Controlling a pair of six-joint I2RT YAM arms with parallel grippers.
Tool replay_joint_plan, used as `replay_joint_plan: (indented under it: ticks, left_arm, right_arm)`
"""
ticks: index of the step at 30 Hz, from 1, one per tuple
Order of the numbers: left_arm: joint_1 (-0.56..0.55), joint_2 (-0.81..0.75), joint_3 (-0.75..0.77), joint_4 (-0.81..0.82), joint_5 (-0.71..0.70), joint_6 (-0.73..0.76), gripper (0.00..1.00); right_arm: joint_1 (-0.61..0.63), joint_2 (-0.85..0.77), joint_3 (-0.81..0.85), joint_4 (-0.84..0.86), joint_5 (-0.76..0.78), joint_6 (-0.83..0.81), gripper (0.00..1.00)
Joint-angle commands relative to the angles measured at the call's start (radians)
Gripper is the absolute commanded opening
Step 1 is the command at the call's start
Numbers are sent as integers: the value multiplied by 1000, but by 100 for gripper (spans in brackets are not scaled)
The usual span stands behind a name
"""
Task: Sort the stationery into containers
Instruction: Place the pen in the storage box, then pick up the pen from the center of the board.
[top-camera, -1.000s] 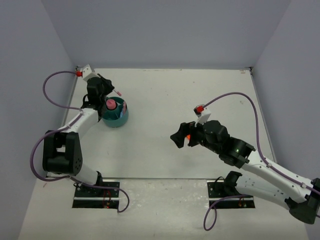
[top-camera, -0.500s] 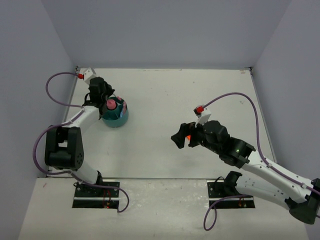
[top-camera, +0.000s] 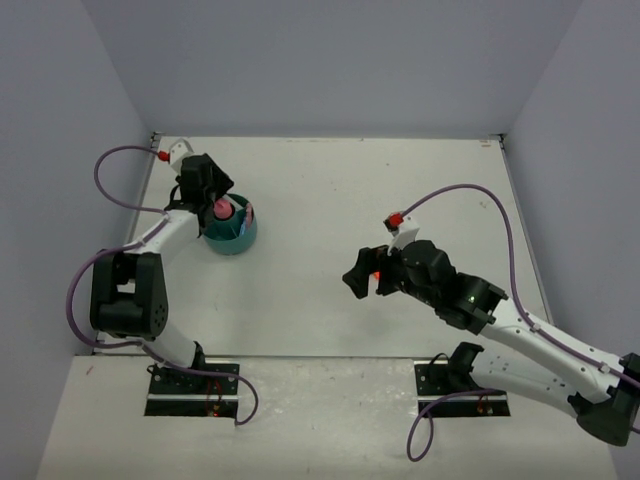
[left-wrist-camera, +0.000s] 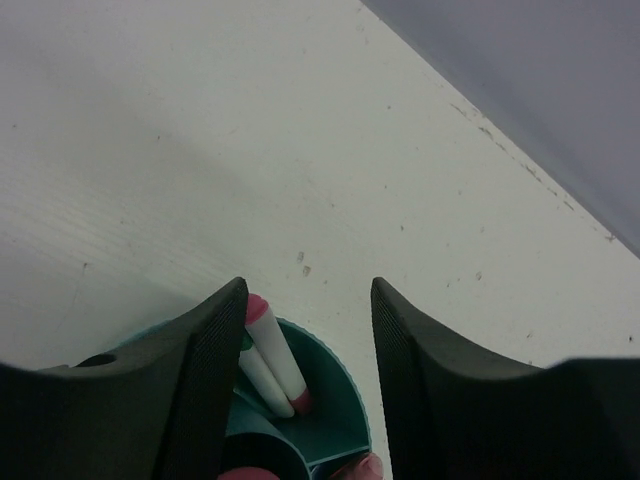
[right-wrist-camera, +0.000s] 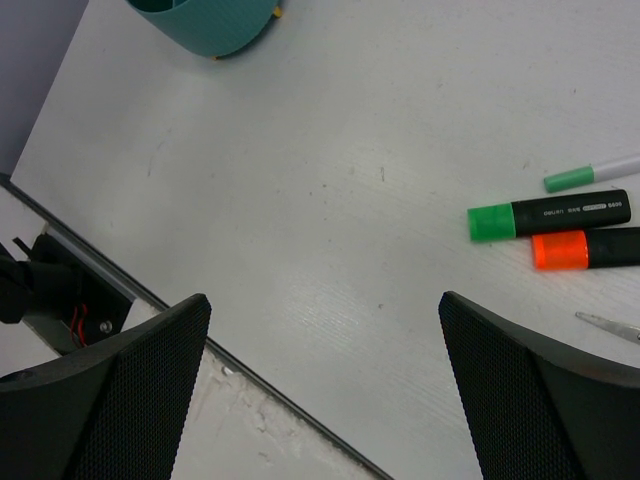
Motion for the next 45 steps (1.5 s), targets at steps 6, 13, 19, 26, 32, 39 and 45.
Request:
replay_joint_plan:
  ticks: [6,13,19,26,32,39,45]
  left_arm:
    - [14,-215,85,-91,-4,-40,99]
    - [13,-392,127,-210,44,-19,100]
    - [13,-718,-63,-253,134,10,100]
    - [13,-930,-177,-392,234,122,100]
    - [13,-966,-182,-446,286,202,100]
    - [13,-919,-221,-433,394,219,100]
    - [13,-936,-237,-418,412,223,100]
  right_arm:
    - [-28,188,102,-69,134,88,99]
    - [-186,395,203,-116,148,248,99]
    - [-287,575,318,-227,281,486,90]
    - [-382,910,688,-531,397,688,80]
    - [-457,1037,744,-503,337,656,71]
    - [-481,1074,694,-389,259,571,45]
    - [-487,1098,641,-335,214,572,49]
